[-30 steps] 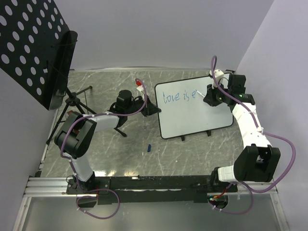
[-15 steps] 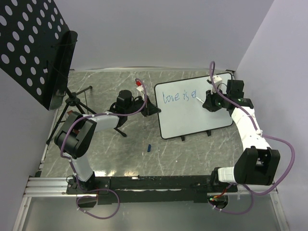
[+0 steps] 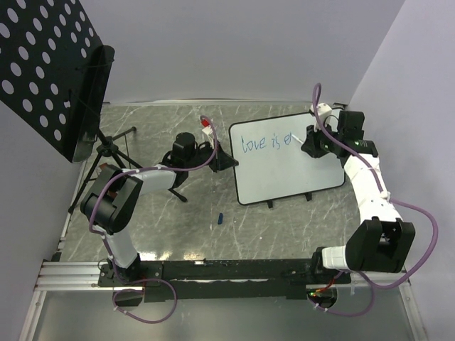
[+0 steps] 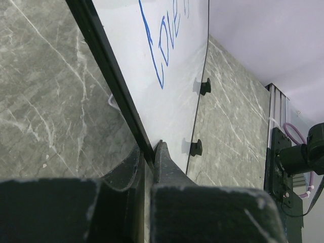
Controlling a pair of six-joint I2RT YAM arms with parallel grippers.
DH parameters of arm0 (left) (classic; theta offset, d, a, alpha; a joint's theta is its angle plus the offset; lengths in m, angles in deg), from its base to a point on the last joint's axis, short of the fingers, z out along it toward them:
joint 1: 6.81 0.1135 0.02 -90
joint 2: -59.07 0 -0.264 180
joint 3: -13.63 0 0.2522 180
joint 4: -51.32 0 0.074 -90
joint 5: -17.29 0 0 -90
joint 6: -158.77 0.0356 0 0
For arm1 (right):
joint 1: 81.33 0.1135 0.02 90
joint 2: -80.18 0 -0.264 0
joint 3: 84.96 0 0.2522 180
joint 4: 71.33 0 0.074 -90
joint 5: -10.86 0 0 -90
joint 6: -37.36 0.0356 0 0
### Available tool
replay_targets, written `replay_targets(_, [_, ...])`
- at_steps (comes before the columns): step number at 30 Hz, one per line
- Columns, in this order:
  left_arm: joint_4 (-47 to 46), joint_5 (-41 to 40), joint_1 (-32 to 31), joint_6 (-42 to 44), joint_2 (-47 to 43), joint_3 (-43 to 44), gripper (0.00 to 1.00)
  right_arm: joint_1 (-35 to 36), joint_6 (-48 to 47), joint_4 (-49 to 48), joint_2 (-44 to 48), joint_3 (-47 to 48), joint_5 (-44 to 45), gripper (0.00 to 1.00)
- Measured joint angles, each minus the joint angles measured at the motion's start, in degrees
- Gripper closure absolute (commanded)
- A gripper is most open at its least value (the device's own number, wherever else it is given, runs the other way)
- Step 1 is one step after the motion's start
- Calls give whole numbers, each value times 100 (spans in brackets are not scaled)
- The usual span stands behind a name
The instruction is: Write a sentence on the whiteboard
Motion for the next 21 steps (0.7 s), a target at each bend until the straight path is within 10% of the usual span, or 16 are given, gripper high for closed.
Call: replay_targets(21, [37, -4, -9, 22, 0, 11, 99, -140, 101, -35, -186, 186, 140, 100])
